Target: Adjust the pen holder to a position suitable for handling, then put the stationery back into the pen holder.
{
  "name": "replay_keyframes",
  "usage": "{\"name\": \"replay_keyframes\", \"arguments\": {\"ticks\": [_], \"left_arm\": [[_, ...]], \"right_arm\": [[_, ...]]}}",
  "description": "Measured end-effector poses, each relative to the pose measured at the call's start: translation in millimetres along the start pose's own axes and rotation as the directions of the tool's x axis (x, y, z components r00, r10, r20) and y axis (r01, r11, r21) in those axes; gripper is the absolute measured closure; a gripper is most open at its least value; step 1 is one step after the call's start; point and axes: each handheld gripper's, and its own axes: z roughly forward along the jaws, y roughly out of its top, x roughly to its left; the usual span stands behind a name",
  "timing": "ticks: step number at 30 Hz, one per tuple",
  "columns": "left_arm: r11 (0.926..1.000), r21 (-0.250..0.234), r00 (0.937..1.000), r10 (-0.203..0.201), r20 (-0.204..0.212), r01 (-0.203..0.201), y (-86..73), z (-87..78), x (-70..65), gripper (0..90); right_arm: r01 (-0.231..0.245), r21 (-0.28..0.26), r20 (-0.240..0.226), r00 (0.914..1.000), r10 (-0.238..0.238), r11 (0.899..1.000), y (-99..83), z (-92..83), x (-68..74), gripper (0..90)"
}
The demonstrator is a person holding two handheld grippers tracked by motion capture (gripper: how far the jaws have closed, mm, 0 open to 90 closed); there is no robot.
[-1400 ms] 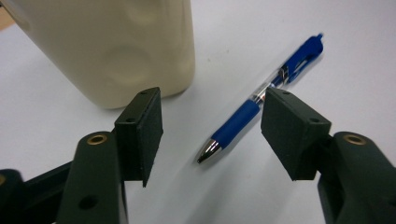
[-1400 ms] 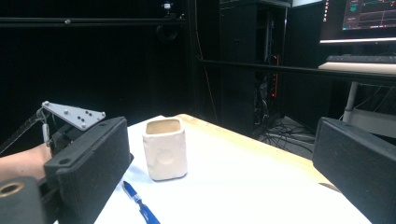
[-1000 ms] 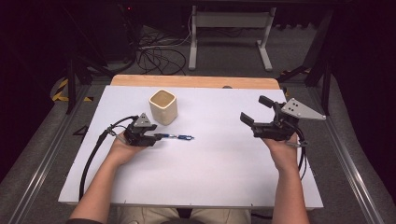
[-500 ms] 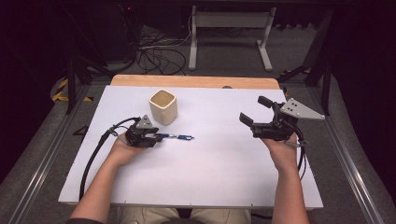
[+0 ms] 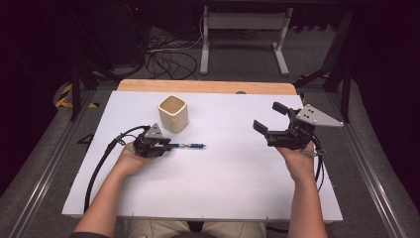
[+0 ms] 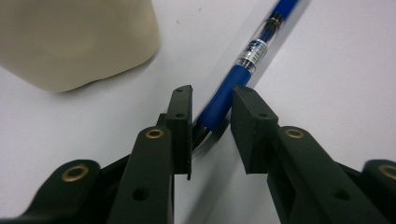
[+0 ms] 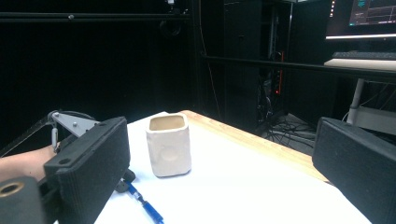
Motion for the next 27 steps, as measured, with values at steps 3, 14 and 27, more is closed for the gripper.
{"name": "replay_keyframes", "arguments": {"ticks": [3, 14, 27], "left_arm": [[1.0, -0.002, 1.0, -0.001, 0.005, 0.001, -0.3, 0.2, -0.9, 72.5], [0.9952, -0.003, 0.9948, 0.098, -0.029, -0.098, -0.7, 0.3, -8.2, 78.3], [0.9913, -0.056, 0.9927, 0.118, -0.025, -0.119, 16.3, -16.7, -16.3, 80.0]], "right_arm": [[0.0, -0.001, 0.0, 1.0, 0.0, 1.0, 0.1, -0.1, -0.2, 5.0], [-0.007, 0.019, -0.004, 1.0, 0.007, 1.0, -3.3, 7.9, -0.9, 5.0], [0.016, 0.031, -0.01, 0.9998, -0.015, 0.999, -3.3, 6.1, 2.7, 5.0]]}}
